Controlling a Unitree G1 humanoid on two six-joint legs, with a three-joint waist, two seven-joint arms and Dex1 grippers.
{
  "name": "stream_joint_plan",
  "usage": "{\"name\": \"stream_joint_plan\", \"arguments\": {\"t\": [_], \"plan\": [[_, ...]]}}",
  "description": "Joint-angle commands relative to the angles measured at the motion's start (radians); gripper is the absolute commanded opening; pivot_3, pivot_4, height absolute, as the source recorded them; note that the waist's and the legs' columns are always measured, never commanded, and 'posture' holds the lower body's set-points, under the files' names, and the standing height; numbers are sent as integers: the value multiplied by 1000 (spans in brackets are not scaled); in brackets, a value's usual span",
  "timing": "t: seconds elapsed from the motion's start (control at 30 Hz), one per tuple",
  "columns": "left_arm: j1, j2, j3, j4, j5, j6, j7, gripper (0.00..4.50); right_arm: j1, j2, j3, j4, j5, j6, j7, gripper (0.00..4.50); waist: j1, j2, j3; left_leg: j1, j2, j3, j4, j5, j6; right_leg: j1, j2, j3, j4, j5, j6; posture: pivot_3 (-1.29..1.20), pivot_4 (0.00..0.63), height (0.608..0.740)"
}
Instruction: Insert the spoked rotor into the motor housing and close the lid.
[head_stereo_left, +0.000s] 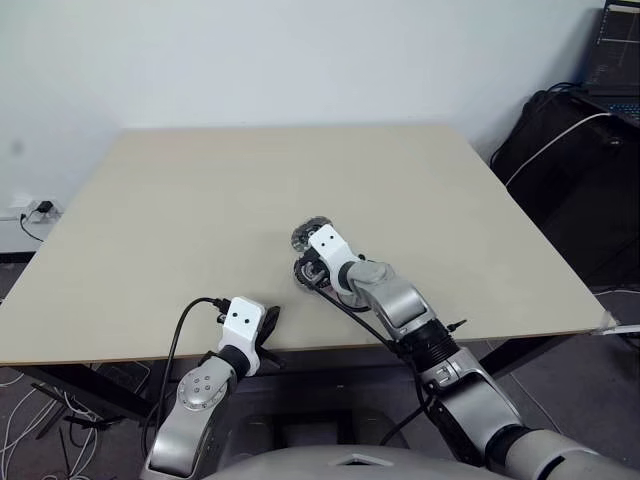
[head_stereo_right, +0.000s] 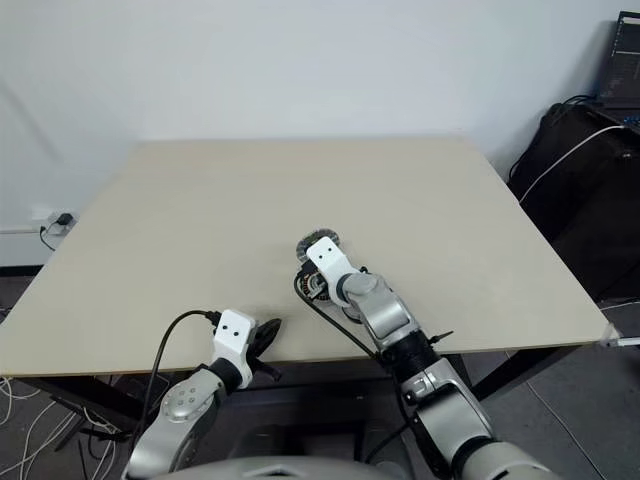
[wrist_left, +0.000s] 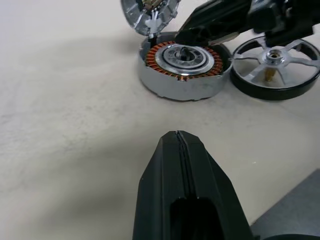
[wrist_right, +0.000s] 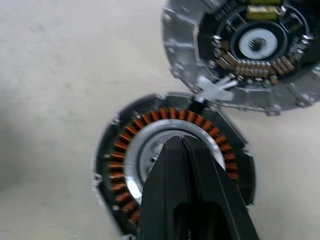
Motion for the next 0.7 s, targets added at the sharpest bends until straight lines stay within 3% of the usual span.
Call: {"name": "stream_joint_plan", "arguments": {"t": [0.03, 0.7], "plan": [[-11, -3, -12, -39, -3, -15, 1, 0, -21, -4, -28, -20, -9, -19, 0, 50, -1, 0, 0, -1, 0, 0, 0, 0, 0, -1, 0, 0, 0, 0, 0, 0, 0, 740], [-37, 0, -19, -9, -6, 14, -7, 0, 24, -22, -32, -121, 1, 36, 37, 50, -3, 0, 0, -5, 0, 2, 0, 1, 0, -6, 1, 1, 1, 0, 1, 0, 0, 740]]}}
